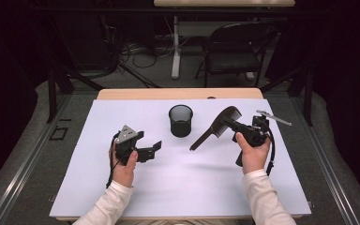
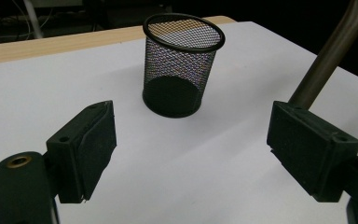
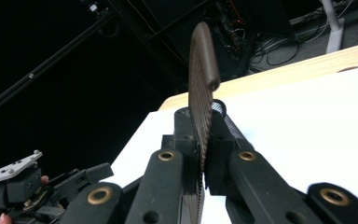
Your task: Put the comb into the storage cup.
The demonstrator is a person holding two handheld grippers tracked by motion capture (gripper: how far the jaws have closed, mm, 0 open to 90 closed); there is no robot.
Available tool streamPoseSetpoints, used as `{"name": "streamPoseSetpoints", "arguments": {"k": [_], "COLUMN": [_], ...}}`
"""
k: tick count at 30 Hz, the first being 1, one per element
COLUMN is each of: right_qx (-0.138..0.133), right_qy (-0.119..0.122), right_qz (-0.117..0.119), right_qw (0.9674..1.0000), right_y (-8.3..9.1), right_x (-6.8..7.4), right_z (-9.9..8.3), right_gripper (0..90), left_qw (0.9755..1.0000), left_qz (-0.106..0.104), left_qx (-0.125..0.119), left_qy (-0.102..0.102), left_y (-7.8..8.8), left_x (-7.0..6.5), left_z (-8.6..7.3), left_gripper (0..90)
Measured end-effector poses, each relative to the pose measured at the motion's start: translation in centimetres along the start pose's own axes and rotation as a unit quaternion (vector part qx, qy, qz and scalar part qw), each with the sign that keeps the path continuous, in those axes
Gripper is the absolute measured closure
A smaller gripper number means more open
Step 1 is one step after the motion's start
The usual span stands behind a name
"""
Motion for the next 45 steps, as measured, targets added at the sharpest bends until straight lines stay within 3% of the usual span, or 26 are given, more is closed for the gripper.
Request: {"name": "streamPoseSetpoints", "arguments": {"k": [4, 9, 19, 45], "right_qx": [0.003, 0.030, 0.059, 0.067], "right_qy": [0.008, 0.008, 0.029, 0.068], "right_qz": [-0.003, 0.002, -0.014, -0.019], "right_qw": [1.0000, 0.9995, 0.9977, 0.9953], "right_y": [-0.6, -1.4, -2.5, -4.9], "right_x": [0.2, 0.4, 0.3, 2.2], "right_z": [0.3, 0.6, 1.3, 5.0], "right_gripper": [86.5, 86.5, 86.5, 86.5], "left_qw": [1.0000, 1.0000, 1.0000, 0.9999], "left_qz": [0.002, 0.004, 0.008, 0.009], "left_qx": [-0.001, -0.004, -0.003, -0.007], "left_qy": [0.001, 0.003, 0.005, 0.009], "left_y": [0.1, 0.3, 0.3, 0.5], "left_x": [0.1, 0.3, 0.5, 0.7], "left_z": [0.0, 0.1, 0.1, 0.2], "left_gripper": [15.8, 15.8, 15.8, 15.8]}}
Point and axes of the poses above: each handheld gripper's, and its own axes: y roughly backward along the jaws, z roughly out of its top, x roughly to its left, the point moved 3 cm from there along -y, roughly forward along the jaws, and after that the axes turned 15 degrees about y, right-handed, at the moved point
